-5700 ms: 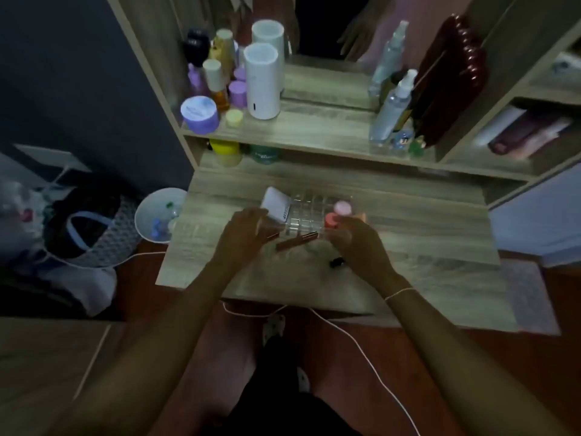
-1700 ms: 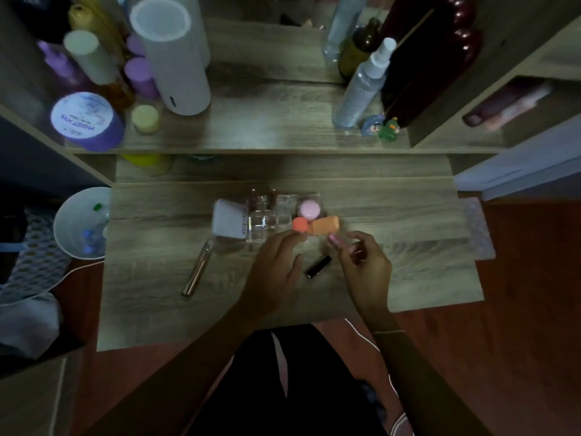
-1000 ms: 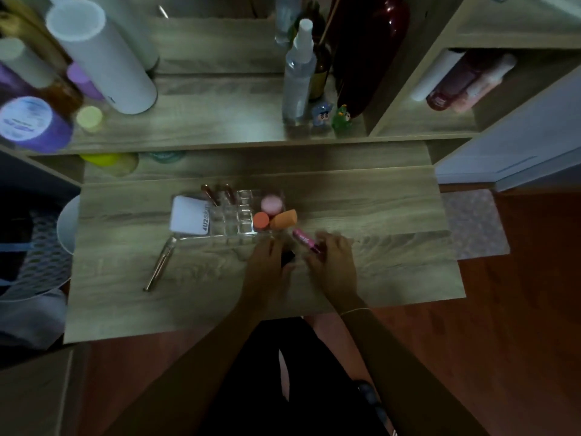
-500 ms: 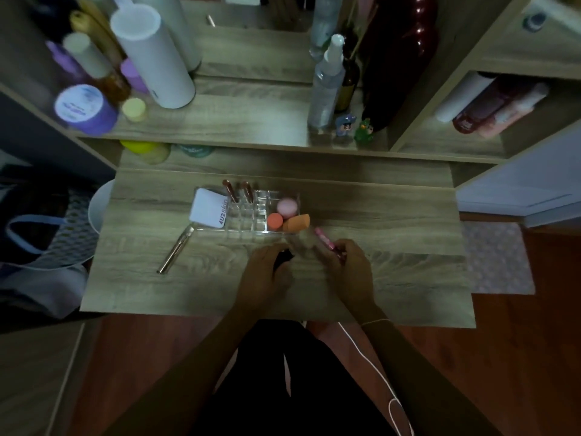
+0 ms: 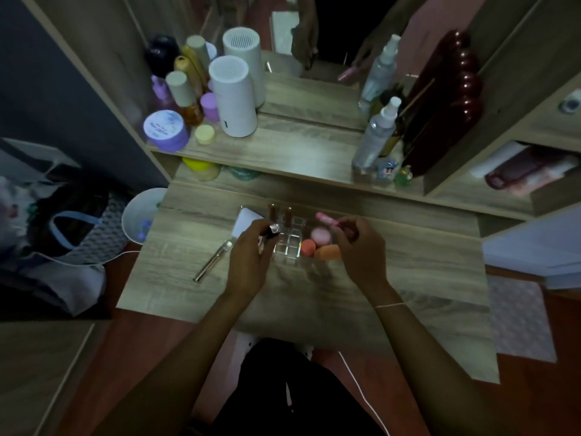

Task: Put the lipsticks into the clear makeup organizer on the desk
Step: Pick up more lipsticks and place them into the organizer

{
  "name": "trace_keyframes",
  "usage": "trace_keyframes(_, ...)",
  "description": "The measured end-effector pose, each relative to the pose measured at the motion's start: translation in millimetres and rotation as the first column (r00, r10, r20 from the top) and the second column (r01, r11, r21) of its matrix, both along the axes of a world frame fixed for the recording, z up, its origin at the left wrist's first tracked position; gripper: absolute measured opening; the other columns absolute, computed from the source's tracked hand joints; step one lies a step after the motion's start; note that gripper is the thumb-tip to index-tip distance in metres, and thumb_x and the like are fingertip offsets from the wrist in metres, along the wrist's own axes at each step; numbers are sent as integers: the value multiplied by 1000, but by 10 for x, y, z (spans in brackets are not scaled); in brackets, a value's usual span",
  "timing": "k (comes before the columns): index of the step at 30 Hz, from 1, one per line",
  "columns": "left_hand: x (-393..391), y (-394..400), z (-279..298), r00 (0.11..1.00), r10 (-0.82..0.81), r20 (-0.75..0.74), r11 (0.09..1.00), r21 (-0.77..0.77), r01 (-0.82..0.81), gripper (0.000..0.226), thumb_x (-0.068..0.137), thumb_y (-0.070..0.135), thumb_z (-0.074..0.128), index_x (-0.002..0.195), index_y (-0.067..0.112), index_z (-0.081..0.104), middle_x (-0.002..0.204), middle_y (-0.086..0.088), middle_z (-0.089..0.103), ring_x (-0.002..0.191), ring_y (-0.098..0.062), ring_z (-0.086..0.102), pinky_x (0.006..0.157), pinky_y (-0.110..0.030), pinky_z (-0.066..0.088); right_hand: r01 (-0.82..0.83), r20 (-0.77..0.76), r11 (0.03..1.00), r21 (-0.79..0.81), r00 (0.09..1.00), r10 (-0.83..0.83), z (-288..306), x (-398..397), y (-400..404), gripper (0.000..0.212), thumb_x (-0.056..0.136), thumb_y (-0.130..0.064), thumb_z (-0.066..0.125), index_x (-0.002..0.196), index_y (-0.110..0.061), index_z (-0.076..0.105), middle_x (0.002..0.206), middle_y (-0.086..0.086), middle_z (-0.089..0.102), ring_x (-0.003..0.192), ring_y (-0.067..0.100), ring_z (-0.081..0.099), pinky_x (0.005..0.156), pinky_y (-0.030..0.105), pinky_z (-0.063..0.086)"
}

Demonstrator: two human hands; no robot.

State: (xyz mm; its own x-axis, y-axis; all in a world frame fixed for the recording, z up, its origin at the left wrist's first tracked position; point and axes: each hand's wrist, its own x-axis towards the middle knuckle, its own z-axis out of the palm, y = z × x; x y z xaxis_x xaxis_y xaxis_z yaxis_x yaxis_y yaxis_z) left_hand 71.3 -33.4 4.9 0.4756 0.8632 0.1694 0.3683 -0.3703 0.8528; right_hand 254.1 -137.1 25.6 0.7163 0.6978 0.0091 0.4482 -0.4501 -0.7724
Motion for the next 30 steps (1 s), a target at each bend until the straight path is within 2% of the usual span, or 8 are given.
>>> trace_keyframes(2,88,137,10,1000,-8,11,1000,-5,8,15,86,11,67,97,19,61,96,1,60,86,-11,59,74,-22,48,-54,27,998,-20,998,55,39,36,138,10,81,-18,70,90,-13,67,88,6,69,79,19,61,70,31,47)
trace_keyframes(4,119,182,18,1000,15,3,1000,-19,-15,15,85,10,67,97,18,63,98,-1,60,90,-12,58,76,-28,49,-126,63,990,-56,990,130,-10,39,209,11,81,-18,69,90,-12,67,88,8,68,78,17,58,67,26,40)
trace_keyframes(7,160,227,-19,999,-5,-46,1000,-17,4,12,87,14,66,96,21,63,96,0,63,87,-10,59,73,-22,45,-156,74,984,-82,984,162,-54,57,262,13,81,-19,71,91,-12,67,90,7,67,79,11,52,69,22,34)
trace_keyframes(11,128,318,-94,994,-57,-91,998,-5,57,14,86,13,66,94,23,61,94,-6,63,81,-14,60,67,-16,42,-159,65,978,-139,984,169,-97,8,406,14,80,-18,71,92,-13,67,92,8,67,85,21,58,71,26,37)
trace_keyframes(15,120,343,-170,988,-82,-133,997,-25,80,14,86,23,65,99,21,63,98,-6,62,80,-6,53,69,-2,35,-151,74,971,-185,983,167,-146,-12,483,16,79,-18,72,93,-14,67,93,9,67,86,23,59,71,25,35)
trace_keyframes(20,165,398,-227,979,-111,-173,994,-16,110,18,85,21,60,102,16,65,100,-9,60,84,-15,56,69,-13,33,-178,78,952,-249,976,203,-184,-30,573,16,77,-16,73,92,-11,68,95,9,69,91,25,60,77,33,43)
trace_keyframes(26,157,468,-355,959,-145,-243,989,-23,144,19,84,17,65,102,23,62,98,-1,66,81,-9,48,66,-16,26,-204,75,928,-310,968,238,-239,-41,645,15,78,-16,72,91,-12,67,96,8,68,92,24,60,78,34,45)
trace_keyframes(30,144,497,-407,951,-157,-267,988,-48,150,23,83,13,64,104,22,62,97,-1,67,83,-13,50,68,-22,30,-209,77,914,-347,965,249,-277,-48,683,15,78,-17,70,93,-14,67,98,8,67,94,25,60,77,33,45)
